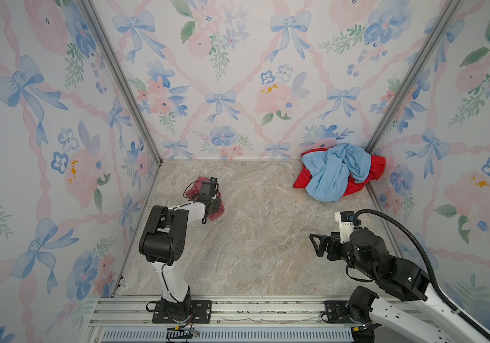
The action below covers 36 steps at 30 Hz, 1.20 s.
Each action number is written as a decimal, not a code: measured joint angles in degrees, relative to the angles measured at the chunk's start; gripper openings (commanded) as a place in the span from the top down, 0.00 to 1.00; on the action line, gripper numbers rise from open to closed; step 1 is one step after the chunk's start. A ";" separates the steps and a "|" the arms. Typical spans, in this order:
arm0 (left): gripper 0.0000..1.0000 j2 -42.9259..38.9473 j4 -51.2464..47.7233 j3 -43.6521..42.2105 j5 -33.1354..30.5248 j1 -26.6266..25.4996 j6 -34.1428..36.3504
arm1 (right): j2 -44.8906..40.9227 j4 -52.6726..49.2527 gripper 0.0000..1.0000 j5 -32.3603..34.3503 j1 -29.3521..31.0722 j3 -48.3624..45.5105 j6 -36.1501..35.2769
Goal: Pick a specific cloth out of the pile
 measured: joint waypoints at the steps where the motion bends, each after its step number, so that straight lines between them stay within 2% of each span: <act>1: 0.94 0.00 -0.20 0.11 0.35 0.15 -0.13 | -0.17 -0.02 0.03 0.02 -0.02 0.00 0.00; 7: 0.79 -2.69 -2.12 0.15 0.66 0.20 -0.17 | 0.13 0.00 0.03 0.02 -0.61 0.00 -0.22; 9: 0.67 -4.26 -2.27 0.17 0.72 0.26 -0.44 | 0.98 0.11 0.03 0.00 -1.09 0.00 -0.68; 11: 0.51 -5.68 -2.51 0.20 1.05 0.52 -0.87 | 2.47 0.31 0.03 -0.44 -2.10 0.02 -1.36; 13: 0.41 -6.60 -2.54 0.24 1.46 0.59 -1.22 | 4.11 0.50 0.03 -1.44 -3.58 0.26 -2.19; 21: 0.34 -7.65 -3.02 0.22 1.97 0.85 -1.90 | 7.89 2.82 0.03 -6.75 -9.81 2.75 -5.11; 24: 0.26 -9.77 -1.90 -0.87 1.20 0.92 -2.32 | 8.17 3.48 0.03 -8.02 -11.85 3.19 -6.10; 26: 0.22 -13.79 1.70 -4.61 -1.14 1.07 -2.43 | 8.39 4.00 0.03 -8.57 -14.45 3.30 -7.06; 27: 0.16 -16.06 3.96 -6.99 -2.64 1.22 -2.45 | 8.41 4.35 0.03 -8.70 -15.72 3.32 -7.41; 28: 0.03 -18.69 6.58 -9.90 -4.57 1.36 -2.36 | 8.44 4.85 0.03 -8.46 -17.35 3.28 -7.85; 32: 0.02 -30.49 22.99 -28.44 -14.38 1.60 -5.25 | 5.77 10.73 0.03 -4.46 -24.96 -0.59 -10.01; 36: 0.02 -34.91 37.55 -45.40 -21.03 0.55 -6.84 | 0.39 16.59 0.03 1.81 -30.40 -9.44 -13.51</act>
